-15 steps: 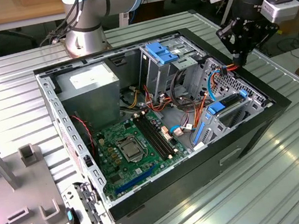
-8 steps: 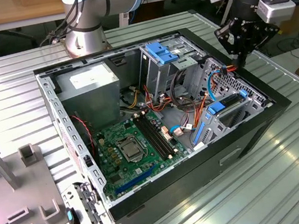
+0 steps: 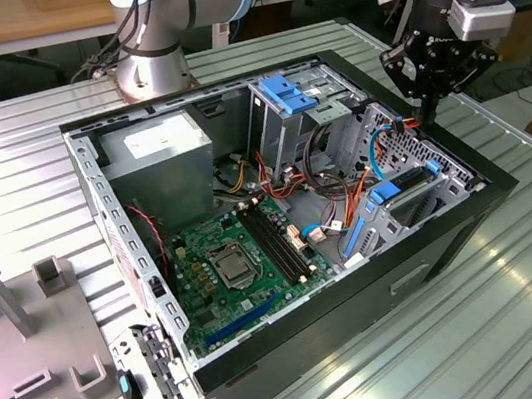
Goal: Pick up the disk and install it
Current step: 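Insert the first disk wire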
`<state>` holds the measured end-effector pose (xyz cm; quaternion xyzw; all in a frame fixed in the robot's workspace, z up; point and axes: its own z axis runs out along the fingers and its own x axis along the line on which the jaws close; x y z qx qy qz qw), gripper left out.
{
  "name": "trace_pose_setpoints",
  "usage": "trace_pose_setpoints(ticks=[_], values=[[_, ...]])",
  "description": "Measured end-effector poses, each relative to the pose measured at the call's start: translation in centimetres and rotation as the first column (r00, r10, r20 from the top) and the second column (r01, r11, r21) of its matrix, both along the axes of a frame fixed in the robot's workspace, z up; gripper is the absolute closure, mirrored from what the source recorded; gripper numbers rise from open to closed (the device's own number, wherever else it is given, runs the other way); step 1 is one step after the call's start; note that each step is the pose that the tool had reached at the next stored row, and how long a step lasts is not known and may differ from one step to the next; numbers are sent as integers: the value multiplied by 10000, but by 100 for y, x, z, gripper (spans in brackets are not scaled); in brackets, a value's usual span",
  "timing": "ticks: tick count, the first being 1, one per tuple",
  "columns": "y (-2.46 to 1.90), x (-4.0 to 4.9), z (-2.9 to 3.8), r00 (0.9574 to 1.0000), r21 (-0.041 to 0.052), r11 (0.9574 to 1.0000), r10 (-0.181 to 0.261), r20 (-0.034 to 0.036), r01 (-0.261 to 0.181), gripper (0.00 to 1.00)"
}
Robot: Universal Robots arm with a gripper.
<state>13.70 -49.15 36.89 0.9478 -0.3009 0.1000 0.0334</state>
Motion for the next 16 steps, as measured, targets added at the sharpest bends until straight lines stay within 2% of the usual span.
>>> trace_pose_setpoints(ticks=[2,5,6,10,11,13,14,15,16], values=[[-7,0,3,9994,4,9994,-335,-37,335,84],[-33,0,10,9989,82,9990,-431,-168,432,84],[-38,0,14,9986,119,9988,-478,-232,481,84],[-39,-1,20,9968,266,9972,-691,-413,703,84],[-40,-3,20,9963,328,9966,-746,-435,760,84],[-39,-4,21,9952,512,9947,-863,-467,887,84],[-39,-5,20,9941,697,9926,-965,-497,998,84],[-45,-5,20,9929,822,9905,-1063,-527,1104,84],[-54,-5,20,9921,823,9896,-1135,-532,1176,84]])
